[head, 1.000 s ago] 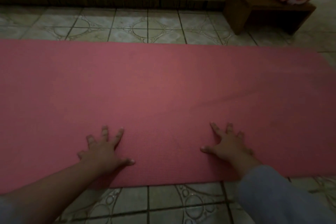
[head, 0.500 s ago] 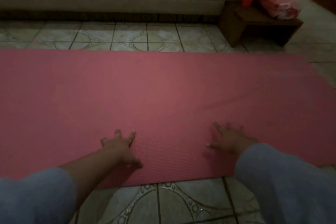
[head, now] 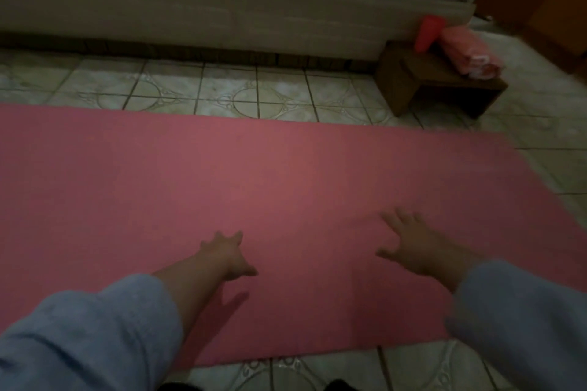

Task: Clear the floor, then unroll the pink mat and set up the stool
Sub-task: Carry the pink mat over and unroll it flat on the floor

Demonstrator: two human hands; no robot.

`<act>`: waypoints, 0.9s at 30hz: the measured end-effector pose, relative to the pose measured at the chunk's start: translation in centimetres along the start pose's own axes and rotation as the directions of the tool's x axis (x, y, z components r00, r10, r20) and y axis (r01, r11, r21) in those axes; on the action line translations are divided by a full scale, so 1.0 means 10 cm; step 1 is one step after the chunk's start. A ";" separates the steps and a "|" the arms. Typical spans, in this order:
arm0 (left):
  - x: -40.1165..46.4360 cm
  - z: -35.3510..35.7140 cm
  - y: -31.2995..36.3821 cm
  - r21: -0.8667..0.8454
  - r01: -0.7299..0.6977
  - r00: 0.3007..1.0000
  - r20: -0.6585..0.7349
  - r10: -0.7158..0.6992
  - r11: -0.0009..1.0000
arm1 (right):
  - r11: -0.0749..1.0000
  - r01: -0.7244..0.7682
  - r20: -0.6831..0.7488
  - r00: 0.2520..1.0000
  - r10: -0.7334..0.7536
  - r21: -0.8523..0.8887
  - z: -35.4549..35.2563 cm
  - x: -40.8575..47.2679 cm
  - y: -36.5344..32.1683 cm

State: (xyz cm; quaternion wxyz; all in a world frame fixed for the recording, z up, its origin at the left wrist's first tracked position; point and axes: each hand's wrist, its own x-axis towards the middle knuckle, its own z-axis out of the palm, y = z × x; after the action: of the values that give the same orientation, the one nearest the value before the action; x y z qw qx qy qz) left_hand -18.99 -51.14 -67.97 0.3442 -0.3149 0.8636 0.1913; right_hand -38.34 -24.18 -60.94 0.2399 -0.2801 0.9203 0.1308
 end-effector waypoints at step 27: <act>0.22 0.52 0.08 -0.144 0.210 0.975 -0.045 -0.218 0.967 | 0.960 0.009 0.139 0.989 -0.050 0.281 1.09 0.60 -0.05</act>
State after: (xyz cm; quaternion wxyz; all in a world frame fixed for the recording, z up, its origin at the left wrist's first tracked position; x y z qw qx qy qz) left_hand -18.32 -48.64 -73.04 0.3139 -0.4348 0.8193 0.2027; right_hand -38.44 -23.19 -73.35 0.3451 -0.2468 0.9054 0.0161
